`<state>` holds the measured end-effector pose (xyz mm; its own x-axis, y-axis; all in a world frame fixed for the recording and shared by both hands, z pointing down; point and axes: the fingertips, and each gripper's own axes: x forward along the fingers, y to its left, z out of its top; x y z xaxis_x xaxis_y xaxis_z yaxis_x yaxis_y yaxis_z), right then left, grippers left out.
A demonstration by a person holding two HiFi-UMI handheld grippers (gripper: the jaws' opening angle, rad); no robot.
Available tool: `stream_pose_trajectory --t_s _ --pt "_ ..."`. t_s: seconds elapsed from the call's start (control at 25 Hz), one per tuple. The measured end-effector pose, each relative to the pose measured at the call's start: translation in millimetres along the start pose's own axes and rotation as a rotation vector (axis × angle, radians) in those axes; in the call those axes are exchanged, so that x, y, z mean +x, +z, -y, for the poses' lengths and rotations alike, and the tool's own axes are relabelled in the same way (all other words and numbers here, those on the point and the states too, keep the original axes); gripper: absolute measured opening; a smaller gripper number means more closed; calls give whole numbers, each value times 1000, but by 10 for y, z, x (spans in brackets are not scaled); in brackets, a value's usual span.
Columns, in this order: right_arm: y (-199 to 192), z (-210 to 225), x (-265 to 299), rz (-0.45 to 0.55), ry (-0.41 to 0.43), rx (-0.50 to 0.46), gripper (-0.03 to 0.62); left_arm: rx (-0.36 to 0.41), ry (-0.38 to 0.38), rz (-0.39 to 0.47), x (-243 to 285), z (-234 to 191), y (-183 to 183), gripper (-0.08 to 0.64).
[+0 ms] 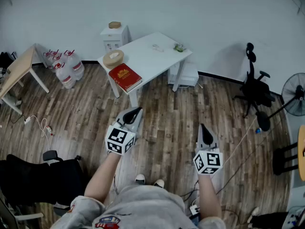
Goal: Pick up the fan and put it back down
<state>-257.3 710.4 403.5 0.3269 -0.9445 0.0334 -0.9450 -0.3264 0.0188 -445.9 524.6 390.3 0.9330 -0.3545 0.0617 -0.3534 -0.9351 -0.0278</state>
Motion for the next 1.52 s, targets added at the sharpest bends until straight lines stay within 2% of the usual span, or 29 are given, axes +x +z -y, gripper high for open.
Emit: stream_pose_trajectory --t_s 0.32,0.44,0.56,0.68,1.08,1.32,1.52 --pt "-49 89 -102 25 -2 43 -6 6 7 -22 -32 90 -124 5" --pt "-40 148 -136 45 -7 33 127 1 8 -31 -22 146 -163 5" --pt "-27 203 -183 67 -11 17 288 -10 12 -37 -6 220 -194 5" --pt "-46 260 -271 67 0 1 365 -17 11 -35 5 370 -221 5" --pt "-186 474 -358 31 67 -3 376 -12 42 -45 -27 730 -281 5" --pt "-65 595 -175 45 96 -3 370 -35 76 -53 71 665 -298 5" --pt "-179 672 206 21 117 11 356 -41 82 -51 407 481 -336 5"
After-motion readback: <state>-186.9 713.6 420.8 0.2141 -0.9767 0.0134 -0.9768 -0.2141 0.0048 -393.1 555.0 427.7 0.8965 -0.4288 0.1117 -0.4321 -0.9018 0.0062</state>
